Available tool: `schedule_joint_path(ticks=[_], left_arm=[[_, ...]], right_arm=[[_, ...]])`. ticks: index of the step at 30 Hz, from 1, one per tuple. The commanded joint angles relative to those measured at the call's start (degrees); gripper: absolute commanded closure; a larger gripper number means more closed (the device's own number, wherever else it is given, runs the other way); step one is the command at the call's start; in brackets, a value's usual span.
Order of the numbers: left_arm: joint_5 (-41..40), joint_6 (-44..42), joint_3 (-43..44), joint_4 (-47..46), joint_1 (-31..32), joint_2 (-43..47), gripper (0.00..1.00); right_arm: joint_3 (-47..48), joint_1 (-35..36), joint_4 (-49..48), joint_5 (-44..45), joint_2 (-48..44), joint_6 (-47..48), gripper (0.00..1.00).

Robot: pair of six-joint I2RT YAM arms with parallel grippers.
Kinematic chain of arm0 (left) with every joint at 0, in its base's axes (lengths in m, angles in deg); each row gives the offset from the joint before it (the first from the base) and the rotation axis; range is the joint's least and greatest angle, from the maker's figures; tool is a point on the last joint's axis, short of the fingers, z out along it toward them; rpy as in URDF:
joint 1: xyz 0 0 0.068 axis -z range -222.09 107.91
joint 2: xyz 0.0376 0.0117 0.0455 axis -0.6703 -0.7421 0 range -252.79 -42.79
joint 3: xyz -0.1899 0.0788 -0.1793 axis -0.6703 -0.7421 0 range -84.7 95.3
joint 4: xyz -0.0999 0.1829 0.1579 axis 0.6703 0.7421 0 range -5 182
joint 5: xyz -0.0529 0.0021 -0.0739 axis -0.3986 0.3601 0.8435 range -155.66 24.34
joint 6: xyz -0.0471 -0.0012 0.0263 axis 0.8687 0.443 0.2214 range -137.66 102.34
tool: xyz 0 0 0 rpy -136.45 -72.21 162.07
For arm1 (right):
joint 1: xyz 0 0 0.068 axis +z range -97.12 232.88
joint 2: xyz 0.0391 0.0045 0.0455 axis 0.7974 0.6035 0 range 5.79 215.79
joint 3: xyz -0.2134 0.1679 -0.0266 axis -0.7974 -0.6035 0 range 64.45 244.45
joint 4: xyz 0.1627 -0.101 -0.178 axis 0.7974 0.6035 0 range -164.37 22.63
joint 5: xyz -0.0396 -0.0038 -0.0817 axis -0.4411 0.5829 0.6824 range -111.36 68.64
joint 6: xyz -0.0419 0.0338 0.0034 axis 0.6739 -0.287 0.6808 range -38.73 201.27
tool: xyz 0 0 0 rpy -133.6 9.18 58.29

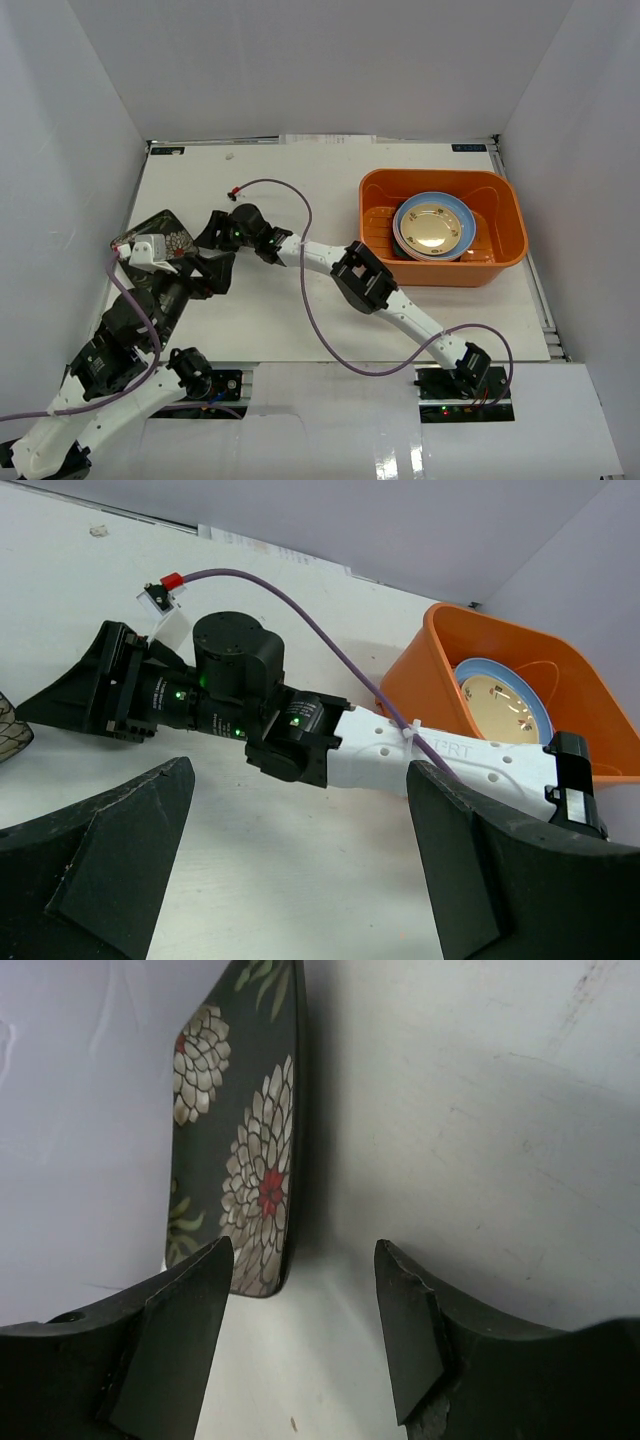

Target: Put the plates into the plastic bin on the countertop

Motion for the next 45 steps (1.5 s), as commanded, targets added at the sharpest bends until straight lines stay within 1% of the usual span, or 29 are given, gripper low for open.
schedule_joint_path(ticks=[1, 4, 7, 10, 12, 13, 14, 18, 20, 21, 22, 23, 24, 25, 26, 27, 28, 29, 30, 31, 32, 33, 34, 36, 37, 40, 42, 45], left_arm=[[-0.95, 0.35, -0.93, -0.35, 0.07, 0.32, 0.02], [-1.39, 0.62, -1.80, -0.88, 0.07, -0.03, 0.02], [-2.53, 0.53, -2.51, -1.32, 0.07, -0.39, 0.02], [-3.67, 0.35, -3.04, -1.32, 0.07, -0.39, 0.02], [-4.72, 0.35, -3.74, -1.40, 0.07, -0.30, 0.02], [-4.90, 0.35, -3.74, -1.32, 0.07, -0.21, 0.02], [-4.91, 0.44, -4.09, -1.40, 0.07, -0.30, 0.02], [-5.17, 0.35, -4.36, -1.67, 0.07, -0.91, 0.02], [-5.34, 0.18, -4.45, -1.84, 0.07, -1.35, 0.02], [-5.26, 0.18, -4.53, -1.93, 0.07, -1.44, 0.02], [-5.26, 0.09, -4.53, -2.02, 0.07, -1.88, 0.02], [-5.26, -0.17, -4.62, -2.02, 0.07, -2.06, 0.02], [-5.26, -0.17, -4.62, -2.02, -0.02, -2.23, 0.02], [-5.17, -0.26, -4.53, -2.02, -0.02, -2.32, 0.02], [-5.26, -0.26, -4.62, -2.11, -0.11, -2.32, 0.02], [-5.17, -0.26, -4.71, -2.02, -0.20, -2.23, 0.02], [-5.17, -0.26, -4.71, -2.02, -0.11, -2.06, 0.02], [-5.08, -0.26, -4.80, -2.28, -0.20, -1.71, 0.02], [-5.08, -0.35, -4.88, -2.28, -0.28, -1.71, 0.02], [-4.82, -0.44, -4.97, -2.46, -0.29, -1.62, 0.02], [-4.73, -0.44, -4.97, -2.55, -0.37, -1.62, 0.02], [-4.64, -0.53, -5.06, -2.72, -0.46, -1.70, 0.02], [-4.38, -0.61, -5.06, -2.81, -0.63, -1.88, 0.02], [-4.20, -0.88, -5.15, -2.99, -0.72, -2.58, 0.02], [-4.03, -0.79, -5.06, -2.99, -0.90, -2.85, 0.02], [-3.68, -0.88, -5.15, -2.99, -0.90, -3.29, 0.02], [-3.68, -0.88, -5.15, -2.99, -0.90, -3.11, 0.02], [-3.85, -0.88, -5.15, -2.99, -0.99, -3.02, 0.02]], right_arm=[[2.71, 0.01, -5.35, 0.65, 3.26, -7.66, 0.36], [3.68, 0.28, -7.20, 1.35, 5.46, -10.22, 0.37], [4.91, 0.89, -8.25, 1.70, 7.05, -11.28, 0.42], [5.09, 1.51, -8.78, 2.06, 7.93, -11.81, 0.51], [4.91, 1.86, -9.04, 1.80, 8.28, -12.33, 0.59], [4.82, 1.95, -9.05, 1.71, 8.28, -12.42, 0.59], [4.56, 2.03, -9.05, 1.62, 8.11, -11.90, 0.64], [-1.93, 2.30, -10.80, 2.32, 3.90, -9.71, 0.74], [-7.81, 2.47, -12.81, 2.93, -0.32, -8.21, 0.81], [-10.62, 2.56, -14.04, 3.81, -4.07, -6.90, 0.83], [-16.91, 2.65, -15.45, 4.60, -6.29, -6.19, 0.85], [-20.19, 2.74, -18.16, 5.21, -8.40, -5.57, 0.87], [-23.53, 2.82, -19.41, 6.26, -12.85, -4.35, 0.88], [-26.96, 2.83, -20.64, 6.80, -15.34, -3.47, 0.91], [-34.30, 2.91, -21.61, 7.41, -17.71, -2.50, 0.92], [-38.38, 3.09, -23.44, 10.64, -22.95, -1.71, 0.92], [-42.77, 3.18, -25.03, 11.80, -25.79, -0.66, 0.92], [-51.78, 3.18, -27.04, 12.60, -28.26, -0.12, 0.92], [-55.96, 3.18, -29.24, 14.34, -33.07, 0.40, 0.92], [-59.83, 3.26, -29.78, 15.06, -35.46, 0.84, 0.92], [-66.83, 3.35, -30.57, 15.41, -37.31, 1.02, 0.92], [-69.59, 3.27, -31.54, 14.89, -40.03, 1.11, 0.92], [-71.62, 3.27, -32.07, 14.19, -40.84, 0.94, 0.86], [-74.18, 3.00, -31.81, 11.22, -41.11, 0.76, 0.77], [-74.36, 2.83, -31.81, 10.07, -40.76, 0.59, 0.67], [-73.84, 2.39, -31.72, 7.78, -38.83, -0.03, 0.52], [-71.31, 1.68, -31.64, 3.84, -36.56, -0.29, 0.49], [-67.35, 1.16, -29.62, 1.18, -32.33, -0.38, 0.48]])
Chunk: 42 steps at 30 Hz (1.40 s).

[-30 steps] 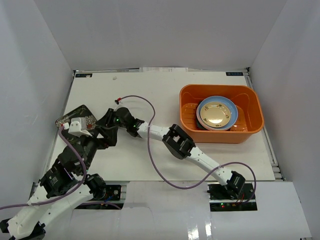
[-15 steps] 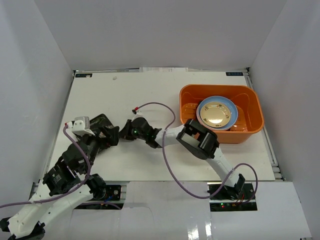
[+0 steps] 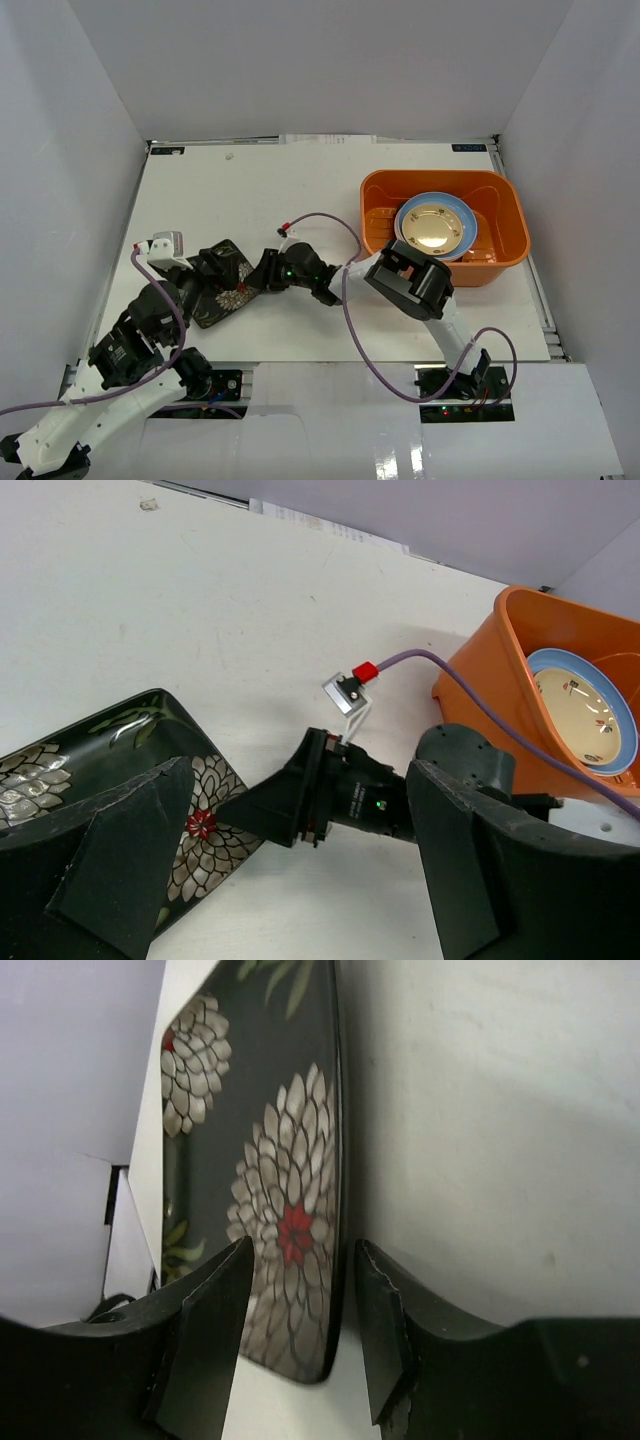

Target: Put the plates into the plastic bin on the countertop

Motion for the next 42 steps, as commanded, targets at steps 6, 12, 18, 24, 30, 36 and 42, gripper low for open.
schedule_joint_path(ticks=[6, 12, 18, 24, 30, 36, 42], left_arm=[[0.37, -0.68, -0.30, -1.17, -0.53, -0.23, 0.02], [0.02, -0.94, 0.14, -1.09, -0.62, 0.21, 0.02], [2.82, -1.82, 9.36, -2.58, -0.62, -0.66, 0.02], [9.41, -3.14, 16.67, -5.38, -0.62, -2.34, 0.02], [12.84, -3.23, 10.18, -9.52, -0.62, -1.81, 0.02], [14.34, -5.16, 5.07, -10.05, -0.62, -3.30, 0.02], [14.52, -6.22, 0.50, -11.63, -0.62, -4.09, 0.02]], right_arm=[[12.62, -1.10, 1.21, -6.66, 11.97, -4.05, 0.64], [8.94, -1.10, -0.37, -2.54, 4.96, -3.89, 0.92], [11.56, -1.36, 2.17, -0.25, -8.92, 3.84, 0.92], [7.28, -7.67, 4.11, -0.86, -25.53, 6.40, 0.92], [-3.71, -23.57, 12.86, -4.73, -46.00, 7.10, 0.92], [-13.39, -47.38, 24.39, -12.63, -64.20, 8.51, 0.92], [-21.36, -70.07, 31.88, -20.63, -72.39, 9.40, 0.92]])
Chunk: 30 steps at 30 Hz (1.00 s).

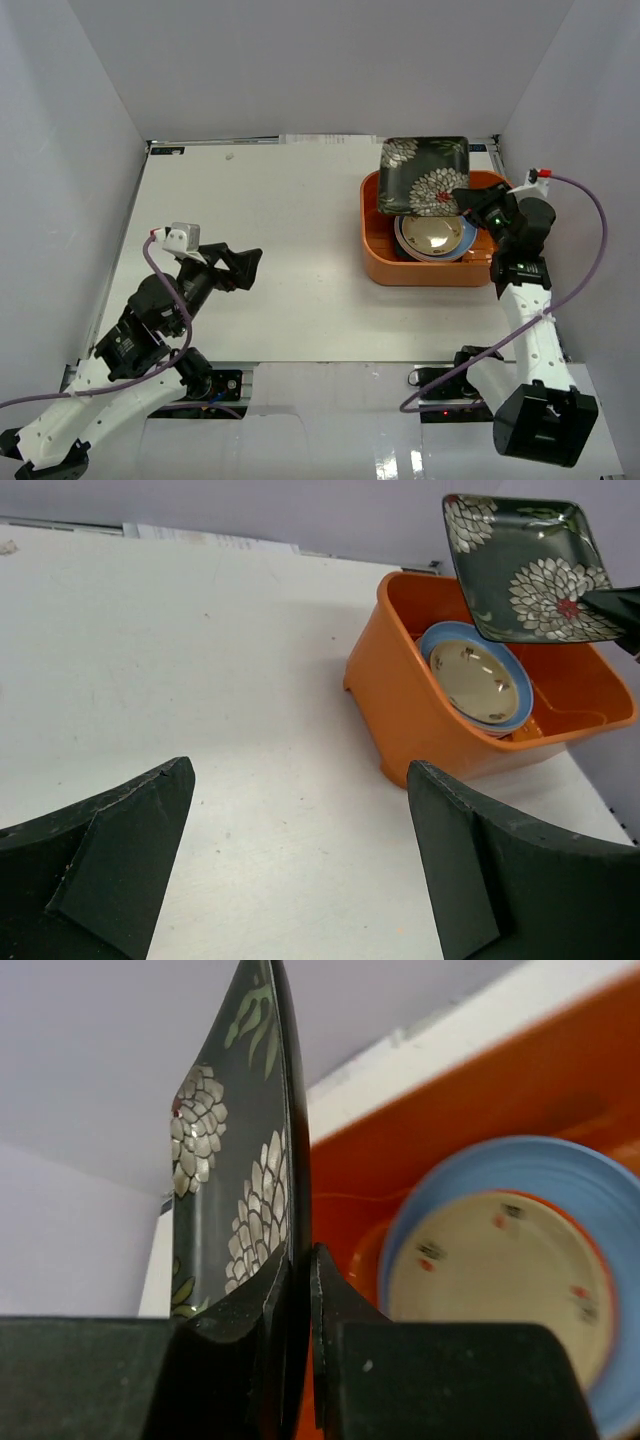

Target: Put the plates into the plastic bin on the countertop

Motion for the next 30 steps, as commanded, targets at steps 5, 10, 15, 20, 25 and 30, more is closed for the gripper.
schedule_joint_path(ticks=[5, 10, 15, 20, 25, 30], left_arm=[[0.75, -1.76, -2.68, -2.28, -0.29, -0.31, 0.02], [-0.04, -1.94, -3.03, -2.19, -0.46, -0.84, 0.02], [0.04, -1.94, -3.03, -2.28, -0.82, -1.37, 0.02], [0.74, -1.76, -2.95, -2.19, -1.34, -2.51, 0.02], [1.19, -1.59, -2.77, -2.37, -1.87, -2.77, 0.02], [0.40, -2.11, -2.33, -2.45, -1.96, -2.86, 0.02]], right_arm=[[-7.36, -14.39, -2.56, -11.38, -3.00, -1.32, 0.92], [-10.17, -16.42, -3.27, -12.18, 0.15, 0.18, 0.92], [-11.76, -17.30, -3.80, -12.35, 2.27, 1.14, 0.92], [-10.01, -17.48, 0.41, -6.84, 0.87, 4.74, 0.53], [-5.97, -17.48, 6.21, 0.64, 0.34, 7.38, 0.12], [-0.97, -17.48, 8.51, 7.85, -0.10, 7.92, 0.10]])
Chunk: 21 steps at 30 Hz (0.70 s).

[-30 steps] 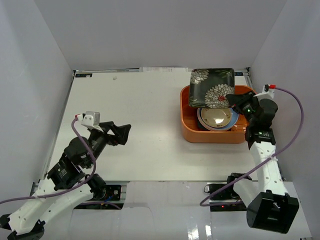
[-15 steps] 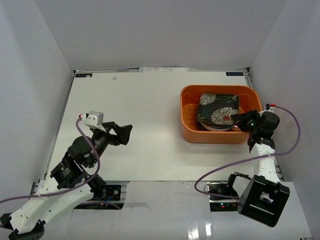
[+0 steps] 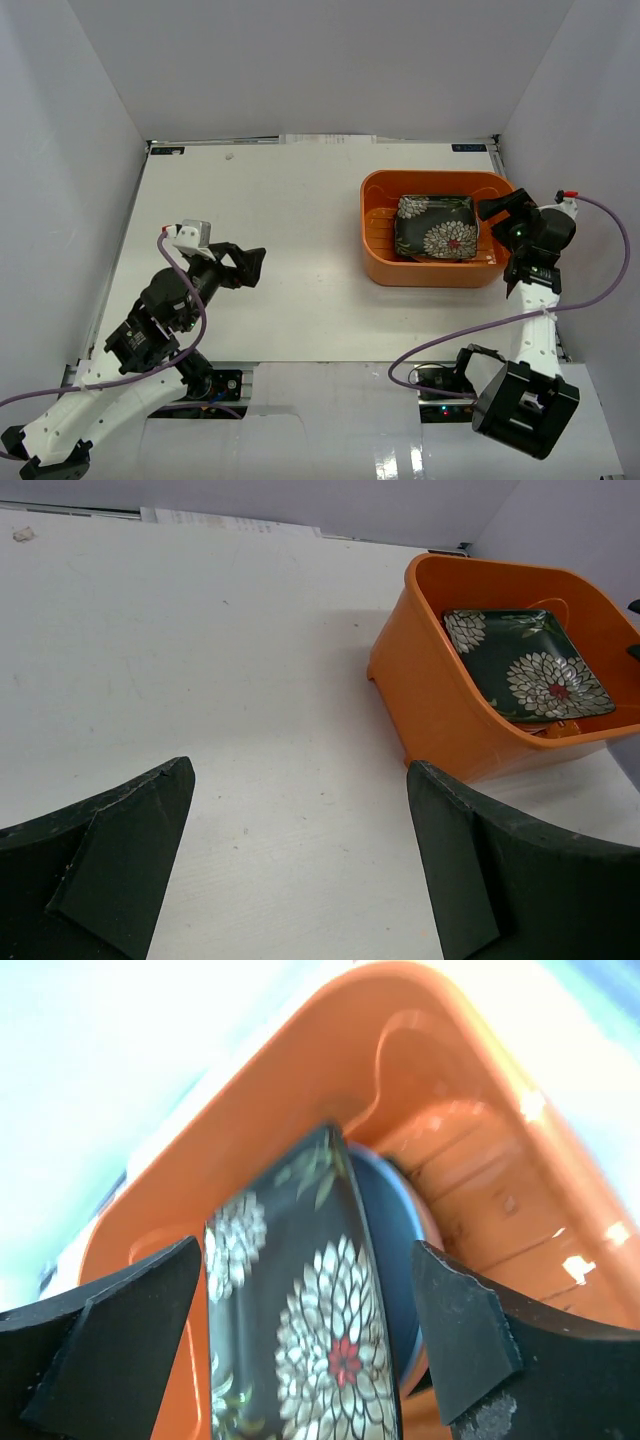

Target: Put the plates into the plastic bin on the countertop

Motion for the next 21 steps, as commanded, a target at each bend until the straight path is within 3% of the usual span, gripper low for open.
schedule_joint_path(ticks=[1, 6, 12, 15, 18, 21], left_arm=[[-0.32, -0.91, 0.66, -0.68, -0.43, -0.32, 0.02], [-1.65, -1.53, 2.07, -0.68, -0.43, -1.38, 0.02], [0.81, -2.40, 6.02, -1.65, -0.43, -2.61, 0.02], [1.86, -3.02, 11.02, -2.35, -0.43, -4.10, 0.02], [3.53, -4.25, 15.86, -3.58, -0.43, -5.51, 0.02], [5.72, -5.74, 17.80, -6.65, -0.43, -5.25, 0.02]], right_arm=[[5.17, -0.28, 1.88, 9.31, -1.69, 1.10, 0.10], [10.26, -0.28, 1.71, 11.81, -4.76, -0.83, 0.10], [12.03, -0.19, -2.66, 2.24, -13.54, -4.00, 0.10], [12.99, -0.19, -10.28, -11.08, -18.21, -5.49, 0.10], [15.19, -0.10, -15.32, -17.44, -22.08, -6.64, 0.10], [19.58, 1.48, -12.10, -18.43, -24.28, -2.52, 0.10]])
